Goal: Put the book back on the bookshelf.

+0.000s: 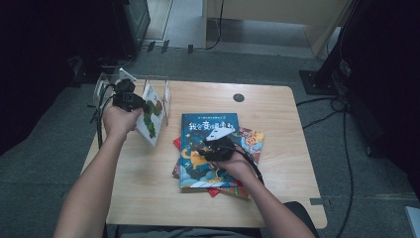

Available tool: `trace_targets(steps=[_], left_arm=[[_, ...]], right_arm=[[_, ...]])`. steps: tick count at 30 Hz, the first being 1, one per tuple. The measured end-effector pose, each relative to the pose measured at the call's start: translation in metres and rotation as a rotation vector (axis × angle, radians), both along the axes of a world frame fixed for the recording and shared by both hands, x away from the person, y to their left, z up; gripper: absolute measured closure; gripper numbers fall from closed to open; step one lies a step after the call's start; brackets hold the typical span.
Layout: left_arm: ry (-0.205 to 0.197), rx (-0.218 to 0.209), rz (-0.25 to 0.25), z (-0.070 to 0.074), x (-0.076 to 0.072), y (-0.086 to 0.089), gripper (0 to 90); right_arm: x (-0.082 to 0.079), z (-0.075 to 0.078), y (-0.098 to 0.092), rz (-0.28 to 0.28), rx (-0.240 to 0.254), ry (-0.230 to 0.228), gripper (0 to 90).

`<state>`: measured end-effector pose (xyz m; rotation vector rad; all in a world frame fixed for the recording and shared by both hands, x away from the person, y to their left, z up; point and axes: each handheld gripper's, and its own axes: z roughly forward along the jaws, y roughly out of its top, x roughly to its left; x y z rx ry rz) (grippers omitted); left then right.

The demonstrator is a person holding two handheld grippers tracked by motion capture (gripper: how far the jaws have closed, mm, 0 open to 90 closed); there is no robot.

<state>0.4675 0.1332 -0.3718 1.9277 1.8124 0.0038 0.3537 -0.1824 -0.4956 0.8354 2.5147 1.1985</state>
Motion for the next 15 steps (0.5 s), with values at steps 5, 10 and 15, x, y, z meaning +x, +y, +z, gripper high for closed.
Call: trace_targets(steps=[5,10,15], left_arm=[[-0.005,-0.010,0.023,-0.001,0.012,-0.001,77.5],[-0.007,-0.018,0.038,-0.003,0.024,-0.003,77.5],[-0.007,-0.007,0.041,-0.006,0.035,-0.010,77.4]], right_arm=[[0.000,0.000,0.001,-0.002,-0.002,-0.003,53.0],[0.000,0.000,0.001,-0.003,-0.004,-0.006,53.0],[-0.001,0.000,0.000,-0.007,-0.005,-0.008,53.0]])
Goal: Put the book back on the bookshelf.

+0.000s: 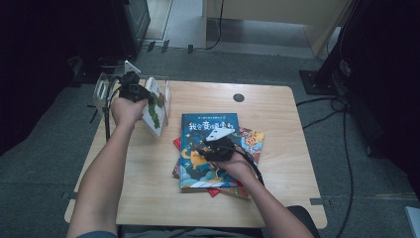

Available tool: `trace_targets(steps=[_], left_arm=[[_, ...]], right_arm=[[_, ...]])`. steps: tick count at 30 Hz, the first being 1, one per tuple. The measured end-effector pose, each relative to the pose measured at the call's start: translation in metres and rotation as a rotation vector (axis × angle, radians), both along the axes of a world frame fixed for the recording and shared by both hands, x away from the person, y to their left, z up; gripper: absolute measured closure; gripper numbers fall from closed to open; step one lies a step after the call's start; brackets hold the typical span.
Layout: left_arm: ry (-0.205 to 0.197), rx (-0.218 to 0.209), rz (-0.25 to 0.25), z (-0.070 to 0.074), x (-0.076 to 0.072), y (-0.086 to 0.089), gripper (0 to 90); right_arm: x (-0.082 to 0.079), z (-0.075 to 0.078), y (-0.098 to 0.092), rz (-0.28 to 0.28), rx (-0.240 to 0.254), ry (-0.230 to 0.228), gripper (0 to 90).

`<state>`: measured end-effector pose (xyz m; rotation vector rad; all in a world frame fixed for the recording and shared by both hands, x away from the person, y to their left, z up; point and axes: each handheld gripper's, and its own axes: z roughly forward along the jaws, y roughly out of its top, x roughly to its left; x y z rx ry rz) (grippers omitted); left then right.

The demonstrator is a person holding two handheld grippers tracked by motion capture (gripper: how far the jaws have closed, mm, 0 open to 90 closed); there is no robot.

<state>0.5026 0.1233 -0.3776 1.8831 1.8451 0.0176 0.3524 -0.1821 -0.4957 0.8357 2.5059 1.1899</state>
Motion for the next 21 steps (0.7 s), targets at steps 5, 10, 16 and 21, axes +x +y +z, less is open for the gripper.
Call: trace_targets(steps=[5,10,16,21], left_arm=[[0.006,0.014,0.006,-0.004,0.006,-0.003,77.3],[0.002,0.026,0.014,-0.007,0.012,-0.008,77.3],[0.011,0.041,0.006,-0.010,0.017,-0.012,77.2],[0.019,0.046,-0.001,-0.011,0.018,-0.013,77.1]], right_arm=[[-0.003,0.000,-0.002,-0.004,0.000,0.001,52.9],[-0.005,0.000,-0.004,-0.007,-0.001,-0.001,53.0],[-0.007,0.000,-0.006,-0.011,-0.002,-0.001,53.0],[-0.008,0.000,-0.006,-0.013,0.001,0.002,53.0]])
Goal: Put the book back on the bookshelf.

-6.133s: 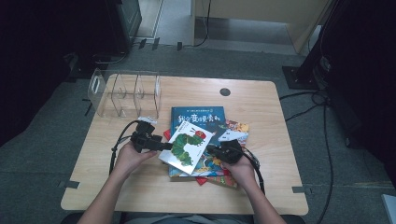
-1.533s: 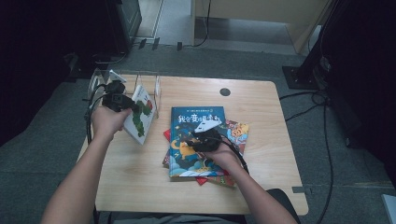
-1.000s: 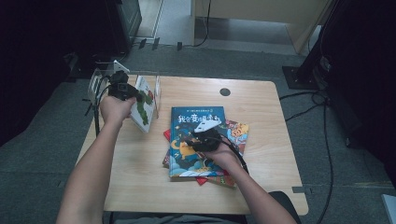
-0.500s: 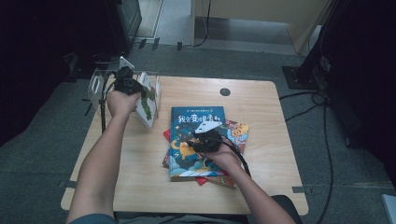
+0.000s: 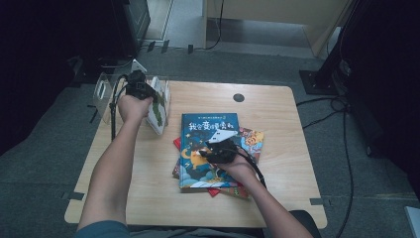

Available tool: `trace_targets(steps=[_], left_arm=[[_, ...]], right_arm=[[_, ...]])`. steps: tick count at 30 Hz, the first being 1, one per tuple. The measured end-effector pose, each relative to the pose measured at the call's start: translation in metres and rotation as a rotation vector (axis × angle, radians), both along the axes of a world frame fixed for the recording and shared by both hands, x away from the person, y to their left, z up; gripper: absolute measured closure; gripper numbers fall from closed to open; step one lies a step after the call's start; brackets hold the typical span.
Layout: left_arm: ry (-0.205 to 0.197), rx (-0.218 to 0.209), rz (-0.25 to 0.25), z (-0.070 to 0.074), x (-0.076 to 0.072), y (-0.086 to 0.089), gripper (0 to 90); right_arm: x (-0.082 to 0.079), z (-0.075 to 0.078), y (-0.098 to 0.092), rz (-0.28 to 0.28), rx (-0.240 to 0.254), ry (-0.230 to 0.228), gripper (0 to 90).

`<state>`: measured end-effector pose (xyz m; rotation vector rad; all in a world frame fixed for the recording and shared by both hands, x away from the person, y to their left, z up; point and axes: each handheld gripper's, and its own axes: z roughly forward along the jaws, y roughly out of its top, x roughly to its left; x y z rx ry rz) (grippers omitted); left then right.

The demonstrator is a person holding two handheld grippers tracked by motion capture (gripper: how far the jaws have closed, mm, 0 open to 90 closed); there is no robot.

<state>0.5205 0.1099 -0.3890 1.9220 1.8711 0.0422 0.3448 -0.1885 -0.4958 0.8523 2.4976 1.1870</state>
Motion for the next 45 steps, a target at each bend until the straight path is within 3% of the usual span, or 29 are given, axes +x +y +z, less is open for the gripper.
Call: trace_targets(steps=[6,16,18,21,26,31,33,41,45], left_arm=[[0.011,0.011,-0.009,-0.002,0.000,-0.003,76.3],[0.004,-0.013,-0.004,0.004,0.000,0.002,75.5],[-0.011,-0.033,0.000,0.009,-0.002,0.004,74.8],[-0.023,-0.011,-0.014,0.016,-0.004,0.006,74.9],[-0.055,-0.030,-0.025,0.030,-0.009,0.009,73.7],[-0.080,-0.065,-0.050,0.047,-0.020,0.013,70.2],[-0.089,-0.044,-0.077,0.051,-0.027,0.013,68.5],[-0.111,-0.075,-0.131,0.050,-0.052,0.021,63.4],[-0.115,-0.060,-0.164,0.046,-0.064,0.021,61.8]], right_arm=[[0.000,0.000,0.000,0.000,0.001,-0.001,53.0],[0.000,0.000,0.000,0.000,0.000,-0.001,53.0],[0.000,0.000,0.000,0.001,0.000,-0.002,53.0],[0.000,0.000,-0.001,-0.001,0.001,-0.001,53.0],[0.000,0.000,-0.001,-0.002,0.003,0.001,53.1],[0.000,0.000,-0.001,-0.002,0.002,0.000,53.2],[0.000,0.000,-0.001,-0.001,0.001,-0.001,53.2],[-0.001,0.000,-0.005,-0.011,0.007,0.005,54.0],[0.000,0.001,-0.012,-0.026,0.009,0.024,54.4]])
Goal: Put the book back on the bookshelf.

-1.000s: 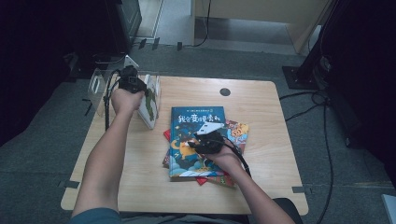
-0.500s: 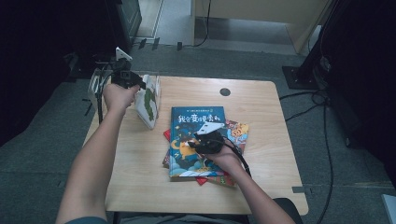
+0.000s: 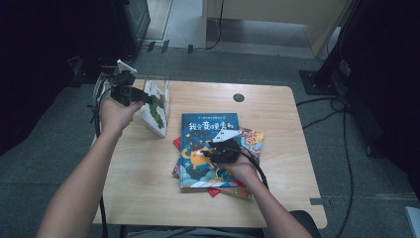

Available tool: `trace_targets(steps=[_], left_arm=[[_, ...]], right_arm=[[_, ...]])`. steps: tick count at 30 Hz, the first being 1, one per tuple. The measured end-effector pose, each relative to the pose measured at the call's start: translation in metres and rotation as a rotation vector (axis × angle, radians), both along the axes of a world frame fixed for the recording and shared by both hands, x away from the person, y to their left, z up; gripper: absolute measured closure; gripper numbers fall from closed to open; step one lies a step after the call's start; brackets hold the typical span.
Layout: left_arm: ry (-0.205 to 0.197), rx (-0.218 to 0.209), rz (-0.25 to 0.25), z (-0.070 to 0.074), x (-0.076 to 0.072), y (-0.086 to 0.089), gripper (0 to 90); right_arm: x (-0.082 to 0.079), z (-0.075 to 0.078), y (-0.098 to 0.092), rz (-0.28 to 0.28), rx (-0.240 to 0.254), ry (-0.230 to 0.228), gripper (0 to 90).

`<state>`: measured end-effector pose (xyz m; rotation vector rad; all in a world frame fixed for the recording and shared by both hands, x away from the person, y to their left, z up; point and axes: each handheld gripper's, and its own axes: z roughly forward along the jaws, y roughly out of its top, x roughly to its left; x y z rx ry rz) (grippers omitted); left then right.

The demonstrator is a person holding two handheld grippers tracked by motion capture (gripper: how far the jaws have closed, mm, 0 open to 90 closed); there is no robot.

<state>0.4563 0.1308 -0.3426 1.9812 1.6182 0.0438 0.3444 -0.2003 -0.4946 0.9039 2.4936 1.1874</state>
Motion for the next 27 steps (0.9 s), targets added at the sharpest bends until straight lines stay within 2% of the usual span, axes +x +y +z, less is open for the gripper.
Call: trace_targets(steps=[1,3,4,5,10,14,17,20,25,27], left_arm=[[-0.008,-0.009,-0.012,-0.002,-0.007,0.001,61.4],[-0.012,-0.016,-0.018,-0.003,-0.011,0.002,61.0],[-0.017,-0.027,-0.024,-0.006,-0.017,0.004,61.0],[-0.017,-0.027,-0.024,-0.006,-0.017,0.004,61.2],[-0.025,-0.053,-0.043,-0.016,-0.036,0.007,60.6],[-0.034,-0.053,-0.057,-0.021,-0.044,0.007,60.6],[-0.044,-0.058,-0.072,-0.026,-0.051,0.005,63.3],[-0.065,-0.044,-0.096,-0.032,-0.061,0.002,66.4],[-0.075,-0.055,-0.128,-0.039,-0.069,0.000,70.6],[-0.072,-0.052,-0.140,-0.045,-0.070,-0.001,71.6]], right_arm=[[0.000,0.000,-0.002,-0.004,0.002,0.002,54.5],[0.001,0.001,-0.005,-0.008,0.001,0.006,54.8],[0.001,0.001,-0.006,-0.013,0.003,0.009,54.8],[0.001,0.001,-0.006,-0.013,0.003,0.009,54.8],[-0.001,0.002,-0.012,-0.015,0.003,0.014,54.9],[-0.001,0.004,-0.016,-0.025,0.008,0.018,54.9],[-0.002,0.008,-0.021,-0.033,0.023,0.008,54.9],[0.000,0.009,-0.029,-0.053,0.037,0.012,55.2],[0.002,0.007,-0.035,-0.068,0.039,0.014,55.3],[0.003,0.003,-0.040,-0.079,0.037,0.034,55.3]])
